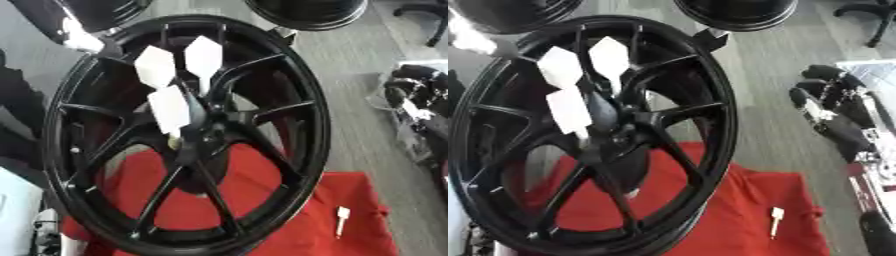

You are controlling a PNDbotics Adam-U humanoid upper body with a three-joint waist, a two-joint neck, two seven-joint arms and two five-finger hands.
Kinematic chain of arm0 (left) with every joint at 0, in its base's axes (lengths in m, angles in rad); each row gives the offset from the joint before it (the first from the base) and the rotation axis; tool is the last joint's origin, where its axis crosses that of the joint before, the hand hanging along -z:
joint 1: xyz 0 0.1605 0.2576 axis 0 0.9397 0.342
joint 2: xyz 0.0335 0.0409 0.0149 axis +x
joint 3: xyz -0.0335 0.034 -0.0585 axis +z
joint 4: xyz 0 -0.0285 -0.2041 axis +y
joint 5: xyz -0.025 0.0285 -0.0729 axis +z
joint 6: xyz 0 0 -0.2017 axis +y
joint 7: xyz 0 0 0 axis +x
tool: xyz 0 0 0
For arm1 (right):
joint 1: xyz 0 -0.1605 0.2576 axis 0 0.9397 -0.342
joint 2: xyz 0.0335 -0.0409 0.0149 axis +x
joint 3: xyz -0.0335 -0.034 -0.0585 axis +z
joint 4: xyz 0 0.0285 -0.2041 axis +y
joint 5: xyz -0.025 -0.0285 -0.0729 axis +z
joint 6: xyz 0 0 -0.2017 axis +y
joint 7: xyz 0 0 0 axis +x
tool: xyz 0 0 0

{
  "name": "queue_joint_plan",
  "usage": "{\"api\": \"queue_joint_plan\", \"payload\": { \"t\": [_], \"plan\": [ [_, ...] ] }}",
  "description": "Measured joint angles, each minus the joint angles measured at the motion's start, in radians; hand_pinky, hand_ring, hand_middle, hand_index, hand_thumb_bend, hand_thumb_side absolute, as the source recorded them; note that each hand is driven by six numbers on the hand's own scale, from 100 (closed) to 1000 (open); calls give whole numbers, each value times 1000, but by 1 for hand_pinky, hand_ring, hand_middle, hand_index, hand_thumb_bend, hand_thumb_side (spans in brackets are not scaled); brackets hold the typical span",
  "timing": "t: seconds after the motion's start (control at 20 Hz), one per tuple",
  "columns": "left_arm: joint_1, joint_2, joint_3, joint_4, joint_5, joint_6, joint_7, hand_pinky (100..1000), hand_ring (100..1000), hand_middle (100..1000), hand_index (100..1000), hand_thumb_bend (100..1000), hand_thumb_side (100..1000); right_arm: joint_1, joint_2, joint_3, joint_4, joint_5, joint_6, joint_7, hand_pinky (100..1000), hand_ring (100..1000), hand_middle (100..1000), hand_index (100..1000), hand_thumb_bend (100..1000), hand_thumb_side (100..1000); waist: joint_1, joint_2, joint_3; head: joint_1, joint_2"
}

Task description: Pull the pin out of the wheel hub.

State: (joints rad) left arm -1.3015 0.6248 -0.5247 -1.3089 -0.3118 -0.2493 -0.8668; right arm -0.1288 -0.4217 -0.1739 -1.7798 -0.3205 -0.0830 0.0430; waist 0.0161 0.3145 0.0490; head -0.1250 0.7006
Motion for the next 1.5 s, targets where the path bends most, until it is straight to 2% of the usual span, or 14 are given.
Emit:
{"api": "queue_joint_plan", "payload": {
  "t": [0.25,0.6,0.95,1.2,1.5],
  "plan": [
    [-6,-25,-43,31,-34,-21,21,865,874,810,835,482,404,-2,0,2,0,0,1,3,911,729,719,751,436,204,5,0,0,0,1],
    [-11,-37,-57,62,-59,-37,37,865,874,808,822,473,393,-2,0,2,1,1,1,4,911,728,720,751,435,205,6,-1,1,0,2],
    [-11,-38,-58,90,-94,-45,45,860,864,787,808,445,421,-2,0,2,1,1,1,4,911,729,720,751,434,205,6,-1,1,0,6],
    [-8,-46,-66,107,-88,-49,49,860,861,784,808,410,457,-2,0,2,1,1,1,4,911,729,720,751,433,205,6,-1,-1,0,11],
    [-1,-55,-87,121,-72,-50,50,859,860,783,808,409,471,-3,0,2,1,1,1,4,911,729,720,752,432,204,6,-1,-5,1,16]
  ]
}}
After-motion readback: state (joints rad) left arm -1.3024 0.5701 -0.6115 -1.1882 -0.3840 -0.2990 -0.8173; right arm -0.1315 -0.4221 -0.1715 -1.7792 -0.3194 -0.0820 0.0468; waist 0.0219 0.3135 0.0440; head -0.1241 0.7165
